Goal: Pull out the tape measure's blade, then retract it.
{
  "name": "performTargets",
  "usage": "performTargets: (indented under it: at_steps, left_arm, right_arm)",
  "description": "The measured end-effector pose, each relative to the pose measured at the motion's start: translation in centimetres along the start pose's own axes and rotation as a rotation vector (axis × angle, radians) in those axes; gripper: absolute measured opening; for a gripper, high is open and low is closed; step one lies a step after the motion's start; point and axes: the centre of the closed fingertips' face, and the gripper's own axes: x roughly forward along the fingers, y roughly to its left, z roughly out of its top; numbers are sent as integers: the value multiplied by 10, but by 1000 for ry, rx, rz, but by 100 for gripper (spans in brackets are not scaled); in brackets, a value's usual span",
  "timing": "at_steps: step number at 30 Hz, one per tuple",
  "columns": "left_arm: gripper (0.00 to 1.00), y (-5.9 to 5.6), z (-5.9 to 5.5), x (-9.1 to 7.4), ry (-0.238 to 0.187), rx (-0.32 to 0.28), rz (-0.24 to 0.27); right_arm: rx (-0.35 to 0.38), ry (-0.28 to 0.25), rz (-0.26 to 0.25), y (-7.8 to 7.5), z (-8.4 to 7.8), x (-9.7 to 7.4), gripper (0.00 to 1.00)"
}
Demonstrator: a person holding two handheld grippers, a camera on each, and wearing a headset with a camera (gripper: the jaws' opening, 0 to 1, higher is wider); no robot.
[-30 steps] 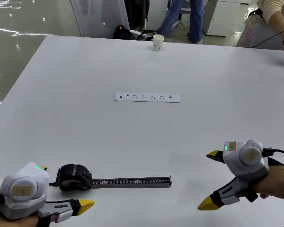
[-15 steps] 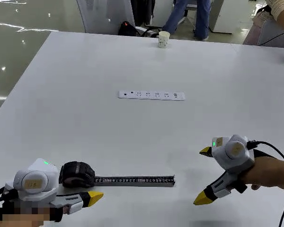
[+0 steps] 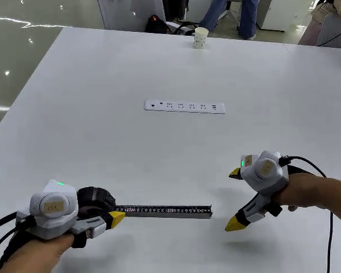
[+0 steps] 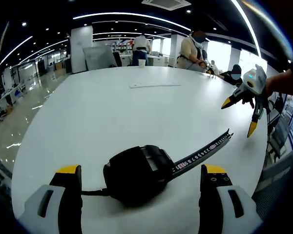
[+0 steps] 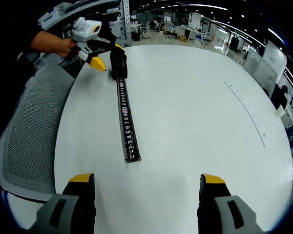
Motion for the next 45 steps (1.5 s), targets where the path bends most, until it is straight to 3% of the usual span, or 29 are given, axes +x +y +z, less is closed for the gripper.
performTargets:
  at_steps: [5, 13, 17, 22, 26, 33, 39, 45]
  left_arm:
    - [99, 1, 5, 4, -32, -60, 29]
    - [99, -5, 10, 9, -57, -89, 64]
    - [99, -9, 8, 10, -63, -88, 71]
    - [99, -16, 11, 10, -103, -79, 64]
    - [99, -16, 11, 10, -114, -64, 78]
    - [99, -10, 13, 10, -131, -101, 106]
    - [99, -11, 4, 10, -126, -100, 100]
    - [99, -12, 4, 7, -136, -109, 105]
  right_arm:
    - [-20, 17, 12, -2, 3, 7, 85]
    - [-29, 38, 33, 2, 4, 17, 81]
    - [-39, 34, 43, 4, 7, 20, 74]
    - [-56, 43, 54, 7, 9, 24, 65]
    - [-59, 53, 62, 10, 10, 28, 60]
    - [-74, 73, 85, 18, 11, 35, 49]
    - [-90, 90, 77, 18, 9, 39, 39]
    - [-91, 96, 83, 20, 10, 38, 30]
